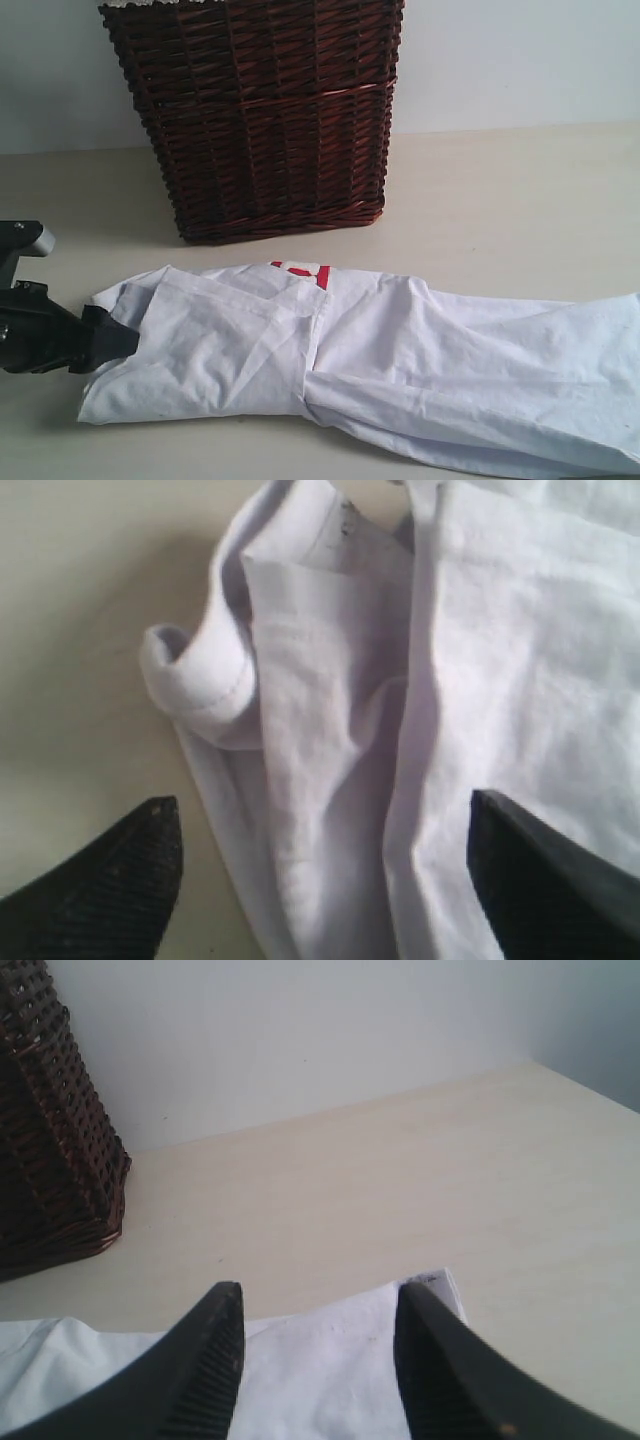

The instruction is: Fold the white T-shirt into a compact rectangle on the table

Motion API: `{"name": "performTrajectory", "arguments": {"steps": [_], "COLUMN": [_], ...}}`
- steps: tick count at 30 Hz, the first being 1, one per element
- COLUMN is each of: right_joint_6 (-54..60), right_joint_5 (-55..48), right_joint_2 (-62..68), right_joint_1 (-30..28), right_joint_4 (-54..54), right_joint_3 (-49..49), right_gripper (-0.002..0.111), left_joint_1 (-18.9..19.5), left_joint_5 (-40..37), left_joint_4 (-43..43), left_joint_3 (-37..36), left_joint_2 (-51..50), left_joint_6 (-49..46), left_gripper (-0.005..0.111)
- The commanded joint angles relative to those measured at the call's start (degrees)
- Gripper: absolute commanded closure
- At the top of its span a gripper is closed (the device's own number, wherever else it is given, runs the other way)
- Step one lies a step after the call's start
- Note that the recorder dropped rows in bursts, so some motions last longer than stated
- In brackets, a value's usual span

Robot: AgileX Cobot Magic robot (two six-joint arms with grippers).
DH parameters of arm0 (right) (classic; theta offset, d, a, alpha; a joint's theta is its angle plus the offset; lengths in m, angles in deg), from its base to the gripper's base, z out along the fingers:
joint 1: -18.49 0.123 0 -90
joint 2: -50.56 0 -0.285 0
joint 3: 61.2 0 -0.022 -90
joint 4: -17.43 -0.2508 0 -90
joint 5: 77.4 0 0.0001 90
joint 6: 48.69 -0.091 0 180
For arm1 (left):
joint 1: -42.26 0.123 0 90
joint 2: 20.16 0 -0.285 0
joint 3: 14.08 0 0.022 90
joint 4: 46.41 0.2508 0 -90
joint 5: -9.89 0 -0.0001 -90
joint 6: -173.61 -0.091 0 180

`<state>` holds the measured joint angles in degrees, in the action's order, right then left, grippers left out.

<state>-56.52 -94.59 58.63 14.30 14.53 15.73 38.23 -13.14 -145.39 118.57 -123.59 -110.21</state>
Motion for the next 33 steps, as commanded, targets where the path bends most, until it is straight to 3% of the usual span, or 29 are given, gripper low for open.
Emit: {"name": "performTrajectory", "arguments": {"steps": [1,8,15,21,25,33], "right_joint_6": [0.5,0.5,0.5,0.5,0.5,0.5], "right_joint_5": [0.8,0.8,0.8,0.8,0.8,0.8], "right_joint_2": [-0.3,-0.3,-0.3,-0.3,-0.3,-0.3], "right_joint_1": [0.2,0.2,0.2,0.2,0.2,0.2], "right_joint_4": [0.0,0.0,0.0,0.0,0.0,0.0], "right_joint_3": [0.3,0.3,0.3,0.3,0.3,0.3], "right_gripper": [0.062,0.062,0.062,0.062,0.062,0.062], "left_joint_1": [0.0,0.0,-2.5,-3.9,-3.9,4.4], "left_joint_5": [-2.7,-3.2,-1.8,1.9,11.1,9.3], "left_joint_4": [-1.0,-1.0,-1.0,-1.0,-1.0,-1.0], "left_joint_3": [0.3,1.3,3.7,3.7,3.5,-2.0], "left_joint_2": [-2.5,-4.0,-4.1,-3.8,-2.3,1.9], "left_joint_6": [-2.6,-3.8,-3.9,-4.2,-5.9,-9.2], "left_gripper": [0.033,0.061,0.107,0.107,0.107,0.107]}}
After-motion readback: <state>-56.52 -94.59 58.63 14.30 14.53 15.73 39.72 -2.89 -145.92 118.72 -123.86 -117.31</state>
